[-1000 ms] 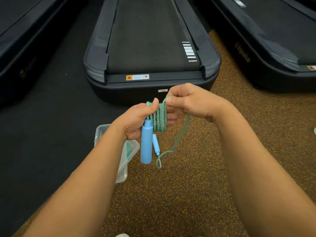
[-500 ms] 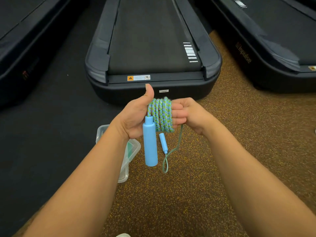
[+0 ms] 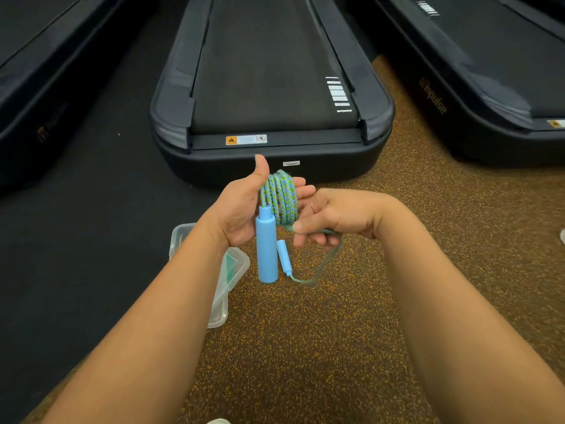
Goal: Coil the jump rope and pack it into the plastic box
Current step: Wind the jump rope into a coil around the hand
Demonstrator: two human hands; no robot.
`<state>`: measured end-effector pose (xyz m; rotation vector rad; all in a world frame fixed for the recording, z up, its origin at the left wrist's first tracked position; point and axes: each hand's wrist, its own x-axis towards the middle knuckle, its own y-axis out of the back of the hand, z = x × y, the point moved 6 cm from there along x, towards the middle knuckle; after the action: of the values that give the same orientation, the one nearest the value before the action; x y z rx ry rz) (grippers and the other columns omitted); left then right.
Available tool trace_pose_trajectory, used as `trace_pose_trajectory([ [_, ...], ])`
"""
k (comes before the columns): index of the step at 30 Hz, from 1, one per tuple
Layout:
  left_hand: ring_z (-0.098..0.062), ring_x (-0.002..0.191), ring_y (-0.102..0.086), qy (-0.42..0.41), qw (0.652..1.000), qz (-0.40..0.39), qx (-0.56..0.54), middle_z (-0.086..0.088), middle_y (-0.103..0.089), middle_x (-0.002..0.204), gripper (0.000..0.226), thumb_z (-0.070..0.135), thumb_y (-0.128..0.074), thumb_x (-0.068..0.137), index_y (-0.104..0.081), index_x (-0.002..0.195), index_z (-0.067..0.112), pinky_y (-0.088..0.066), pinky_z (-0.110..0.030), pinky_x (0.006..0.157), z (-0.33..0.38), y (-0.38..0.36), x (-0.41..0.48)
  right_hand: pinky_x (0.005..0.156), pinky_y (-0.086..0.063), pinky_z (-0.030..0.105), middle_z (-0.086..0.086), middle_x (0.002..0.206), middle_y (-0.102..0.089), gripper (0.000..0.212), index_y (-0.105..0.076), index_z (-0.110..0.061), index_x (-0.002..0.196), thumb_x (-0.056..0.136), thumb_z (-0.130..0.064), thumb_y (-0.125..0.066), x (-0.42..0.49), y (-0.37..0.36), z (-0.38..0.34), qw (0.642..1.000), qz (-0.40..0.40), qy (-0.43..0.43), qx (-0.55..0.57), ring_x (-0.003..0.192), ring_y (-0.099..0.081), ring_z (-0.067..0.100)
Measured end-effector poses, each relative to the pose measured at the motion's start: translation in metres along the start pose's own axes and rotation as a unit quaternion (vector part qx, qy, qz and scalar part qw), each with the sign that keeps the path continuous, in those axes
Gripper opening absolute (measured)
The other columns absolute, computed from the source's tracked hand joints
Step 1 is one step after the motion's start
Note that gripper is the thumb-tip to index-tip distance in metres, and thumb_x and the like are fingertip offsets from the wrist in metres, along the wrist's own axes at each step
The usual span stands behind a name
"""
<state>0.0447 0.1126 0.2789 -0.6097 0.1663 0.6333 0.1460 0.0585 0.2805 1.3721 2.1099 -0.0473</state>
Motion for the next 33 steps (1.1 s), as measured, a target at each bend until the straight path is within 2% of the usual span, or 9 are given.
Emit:
trace_pose_trajectory([
  [6, -0.028, 0.101, -0.066, 0.022, 0.998, 0.02, 0.061, -0.019, -0.067, 0.113, 0.078, 0.064, -0.031, 0.087, -0.059, 0.12, -0.001, -0.053, -0.038, 0.089, -0.007, 0.009, 0.003, 0.052, -0.04, 0.025, 0.002, 0.053, -0.047, 0.023, -0.06, 0.015, 0.088, 0.088, -0.008, -0.062, -0.013, 0.018, -0.026, 0.996, 0.077, 0.041, 0.001, 0.045, -0.04, 0.011],
  [8, -0.031, 0.104, -0.066, 0.028, 0.997, 0.027, 0.064, -0.023, -0.065, 0.116, 0.08, 0.064, -0.039, 0.079, -0.058, 0.119, -0.003, -0.053, -0.04, 0.091, -0.008, 0.009, 0.002, 0.052, -0.04, 0.021, 0.008, 0.063, -0.057, 0.016, -0.061, 0.005, 0.086, 0.091, -0.01, -0.06, -0.017, 0.025, -0.034, 0.989, 0.126, 0.073, 0.0, 0.048, -0.048, 0.008],
  [10, -0.033, 0.108, -0.065, 0.039, 0.997, 0.003, 0.062, -0.024, -0.065, 0.116, 0.082, 0.063, -0.04, 0.076, -0.056, 0.12, -0.004, -0.052, -0.041, 0.093, -0.009, 0.004, 0.001, 0.051, -0.04, 0.018, 0.01, 0.067, -0.055, 0.014, -0.058, -0.005, 0.081, 0.093, -0.011, -0.057, -0.02, 0.029, -0.039, 0.981, 0.165, 0.105, 0.008, 0.053, -0.049, 0.009],
  [12, -0.035, 0.113, -0.062, 0.047, 0.997, -0.03, 0.061, -0.027, -0.062, 0.122, 0.085, 0.064, -0.039, 0.077, -0.054, 0.123, -0.006, -0.05, -0.042, 0.097, -0.01, -0.003, 0.0, 0.051, -0.04, 0.018, 0.006, 0.063, -0.05, 0.015, -0.056, -0.008, 0.079, 0.093, -0.012, -0.057, -0.019, 0.032, -0.041, 0.972, 0.192, 0.13, 0.017, 0.053, -0.044, 0.009],
  [17, -0.039, 0.112, -0.061, 0.051, 0.996, -0.06, 0.051, -0.032, -0.06, 0.121, 0.087, 0.062, -0.034, 0.079, -0.053, 0.122, -0.011, -0.055, -0.037, 0.088, -0.01, -0.011, -0.001, 0.058, -0.041, 0.022, 0.005, 0.067, -0.053, 0.014, -0.058, -0.015, 0.077, 0.091, -0.013, -0.06, -0.012, 0.038, -0.035, 0.955, 0.248, 0.16, 0.013, 0.062, -0.047, 0.012],
  [20, -0.039, 0.112, -0.061, 0.054, 0.994, -0.08, 0.055, -0.032, -0.06, 0.12, 0.087, 0.063, -0.035, 0.079, -0.055, 0.12, -0.011, -0.054, -0.039, 0.089, -0.01, -0.012, -0.002, 0.057, -0.04, 0.016, -0.003, 0.067, -0.054, 0.016, -0.059, -0.017, 0.076, 0.091, -0.012, -0.06, -0.009, 0.041, -0.029, 0.941, 0.281, 0.18, 0.051, 0.059, -0.047, 0.004],
  [25, -0.035, 0.104, -0.064, 0.052, 0.994, -0.084, 0.047, -0.027, -0.063, 0.114, 0.087, 0.065, -0.042, 0.077, -0.057, 0.118, -0.01, -0.052, -0.046, 0.092, -0.01, -0.011, -0.001, 0.064, -0.046, 0.025, 0.009, 0.076, -0.057, 0.016, -0.063, -0.011, 0.08, 0.093, -0.017, -0.056, 0.003, 0.033, -0.013, 0.94, 0.236, 0.193, 0.152, 0.069, -0.052, 0.013],
  [29, -0.038, 0.109, -0.06, 0.04, 0.996, -0.058, 0.046, -0.03, -0.058, 0.123, 0.087, 0.064, -0.046, 0.076, -0.055, 0.123, -0.008, -0.049, -0.048, 0.096, -0.007, -0.003, -0.002, 0.049, -0.051, 0.021, 0.003, 0.066, -0.061, 0.023, -0.065, -0.006, 0.081, 0.096, -0.008, -0.048, 0.012, 0.02, 0.002, 0.946, 0.206, 0.157, 0.196, 0.055, -0.059, 0.008],
  [33, -0.036, 0.109, -0.062, 0.031, 0.998, -0.051, 0.029, -0.027, -0.062, 0.12, 0.084, 0.064, -0.046, 0.077, -0.056, 0.123, -0.006, -0.051, -0.046, 0.093, -0.005, -0.003, -0.004, 0.051, -0.052, 0.023, 0.015, 0.073, -0.056, 0.027, -0.057, 0.019, 0.103, 0.098, -0.002, -0.041, 0.021, 0.012, 0.012, 0.95, 0.182, 0.137, 0.215, 0.058, -0.056, 0.015],
])
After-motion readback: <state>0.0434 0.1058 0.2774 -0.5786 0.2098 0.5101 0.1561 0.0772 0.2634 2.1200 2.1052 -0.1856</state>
